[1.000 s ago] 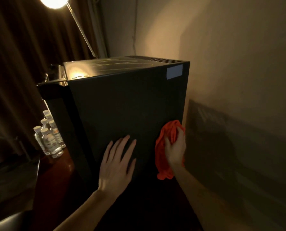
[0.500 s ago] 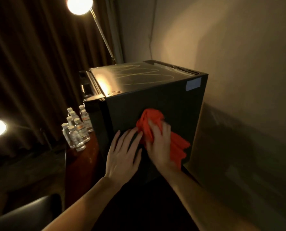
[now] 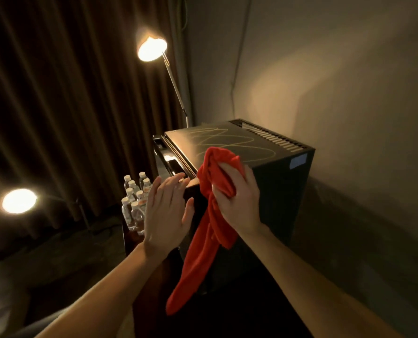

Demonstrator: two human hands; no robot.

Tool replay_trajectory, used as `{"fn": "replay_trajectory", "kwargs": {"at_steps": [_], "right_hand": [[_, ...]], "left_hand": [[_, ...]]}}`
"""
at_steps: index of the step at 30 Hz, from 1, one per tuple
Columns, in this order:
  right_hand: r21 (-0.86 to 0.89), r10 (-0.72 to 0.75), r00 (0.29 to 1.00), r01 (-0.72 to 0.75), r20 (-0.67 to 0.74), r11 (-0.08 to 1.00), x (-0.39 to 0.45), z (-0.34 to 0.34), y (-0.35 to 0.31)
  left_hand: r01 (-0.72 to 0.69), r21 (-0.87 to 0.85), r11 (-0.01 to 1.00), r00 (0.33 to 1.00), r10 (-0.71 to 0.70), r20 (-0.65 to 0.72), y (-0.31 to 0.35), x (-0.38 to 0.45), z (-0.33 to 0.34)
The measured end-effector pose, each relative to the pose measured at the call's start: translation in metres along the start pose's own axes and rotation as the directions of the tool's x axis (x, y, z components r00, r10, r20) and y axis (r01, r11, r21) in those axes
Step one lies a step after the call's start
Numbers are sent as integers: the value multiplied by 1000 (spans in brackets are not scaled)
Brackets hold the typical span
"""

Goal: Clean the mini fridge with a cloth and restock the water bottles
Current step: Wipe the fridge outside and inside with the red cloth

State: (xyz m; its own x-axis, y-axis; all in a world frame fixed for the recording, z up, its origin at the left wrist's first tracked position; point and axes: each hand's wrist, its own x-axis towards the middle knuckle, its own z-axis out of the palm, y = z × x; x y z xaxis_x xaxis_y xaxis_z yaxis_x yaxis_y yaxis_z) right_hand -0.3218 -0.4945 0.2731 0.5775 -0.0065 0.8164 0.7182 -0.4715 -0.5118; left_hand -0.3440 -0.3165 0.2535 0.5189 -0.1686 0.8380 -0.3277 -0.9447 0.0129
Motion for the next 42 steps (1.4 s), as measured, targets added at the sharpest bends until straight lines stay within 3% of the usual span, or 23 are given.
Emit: {"fn": "replay_trajectory", "kwargs": {"at_steps": [8, 14, 20, 24, 34, 37, 42], "right_hand": [[-340, 14, 995, 21, 100, 940, 85, 33, -40], [-542, 277, 937, -122, 214, 832, 103, 66, -50], [-612, 453, 879, -279, 148, 740, 109, 66, -36], [-670, 556, 829, -380, 59, 638, 109, 44, -25], [-695, 605, 763, -308, 227, 650, 114, 49, -18], [-677, 592, 786, -340, 177, 653, 120, 53, -11], [-702, 539, 840, -418, -59, 576, 130, 51, 10]], "left_hand": [[-45, -167, 985, 999, 42, -25, -71, 75, -6], [-126, -293, 948, 988, 146, 48, -115, 103, 20], [-218, -374, 902, 950, 284, 132, -126, 112, 46], [-206, -418, 885, 941, 295, 162, -122, 117, 62], [-230, -505, 832, 915, 361, 178, -98, 135, 88], [-246, -518, 819, 902, 389, 187, -101, 145, 95], [-234, -568, 789, 901, 395, 178, -109, 167, 117]]}}
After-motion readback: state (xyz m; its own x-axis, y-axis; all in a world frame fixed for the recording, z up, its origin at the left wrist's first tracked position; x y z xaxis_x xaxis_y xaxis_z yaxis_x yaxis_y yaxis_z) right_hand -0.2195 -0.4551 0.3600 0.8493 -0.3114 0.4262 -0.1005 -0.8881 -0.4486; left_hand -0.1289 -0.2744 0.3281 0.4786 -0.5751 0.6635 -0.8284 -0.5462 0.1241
